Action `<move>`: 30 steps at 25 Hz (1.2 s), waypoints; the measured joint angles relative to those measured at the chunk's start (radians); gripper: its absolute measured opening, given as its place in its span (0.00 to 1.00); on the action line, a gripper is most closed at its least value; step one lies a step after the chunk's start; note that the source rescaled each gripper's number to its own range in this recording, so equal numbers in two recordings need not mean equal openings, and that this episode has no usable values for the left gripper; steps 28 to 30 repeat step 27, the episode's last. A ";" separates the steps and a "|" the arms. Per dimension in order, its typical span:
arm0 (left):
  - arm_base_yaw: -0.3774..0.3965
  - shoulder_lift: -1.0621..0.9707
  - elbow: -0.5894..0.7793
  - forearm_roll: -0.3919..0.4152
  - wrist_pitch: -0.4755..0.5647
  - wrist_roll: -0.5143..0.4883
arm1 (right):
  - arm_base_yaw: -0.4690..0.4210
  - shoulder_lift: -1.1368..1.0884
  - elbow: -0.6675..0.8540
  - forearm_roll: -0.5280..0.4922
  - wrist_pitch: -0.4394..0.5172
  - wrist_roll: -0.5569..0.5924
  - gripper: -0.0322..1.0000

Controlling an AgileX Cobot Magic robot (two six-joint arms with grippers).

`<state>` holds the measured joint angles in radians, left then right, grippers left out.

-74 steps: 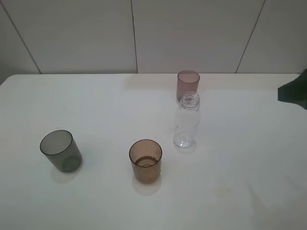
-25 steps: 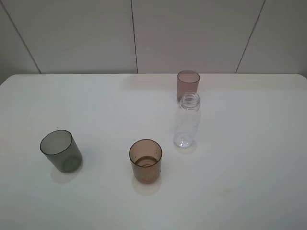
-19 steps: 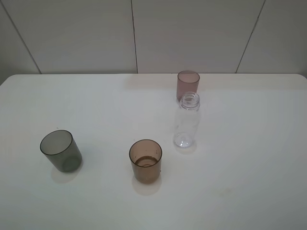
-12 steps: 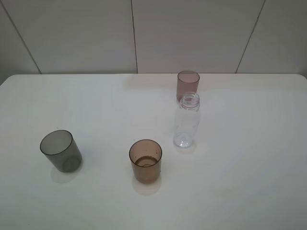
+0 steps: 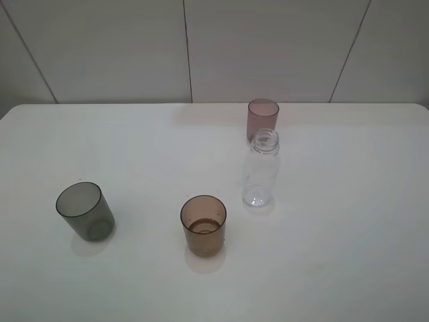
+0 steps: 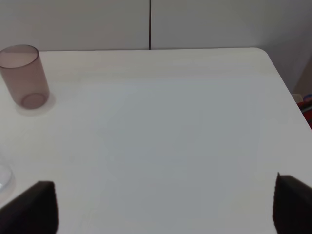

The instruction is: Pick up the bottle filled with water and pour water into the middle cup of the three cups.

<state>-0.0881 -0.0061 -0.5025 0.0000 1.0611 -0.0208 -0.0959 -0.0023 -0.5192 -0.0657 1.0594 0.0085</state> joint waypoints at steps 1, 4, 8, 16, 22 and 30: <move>0.000 0.000 0.000 0.000 0.000 0.000 | 0.000 0.000 0.000 0.001 0.000 0.000 1.00; 0.000 0.000 0.000 0.000 0.000 0.000 | 0.000 0.000 0.000 0.003 0.000 0.000 1.00; 0.000 0.000 0.000 0.000 0.000 0.000 | 0.000 0.000 0.000 0.003 0.000 0.000 1.00; 0.000 0.000 0.000 0.000 0.000 0.000 | 0.000 0.000 0.000 0.003 0.000 0.000 1.00; 0.000 0.000 0.000 0.000 0.000 0.000 | 0.000 0.000 0.000 0.003 0.000 0.000 1.00; 0.000 0.000 0.000 0.000 0.000 0.000 | 0.045 0.000 0.000 0.004 0.000 0.000 1.00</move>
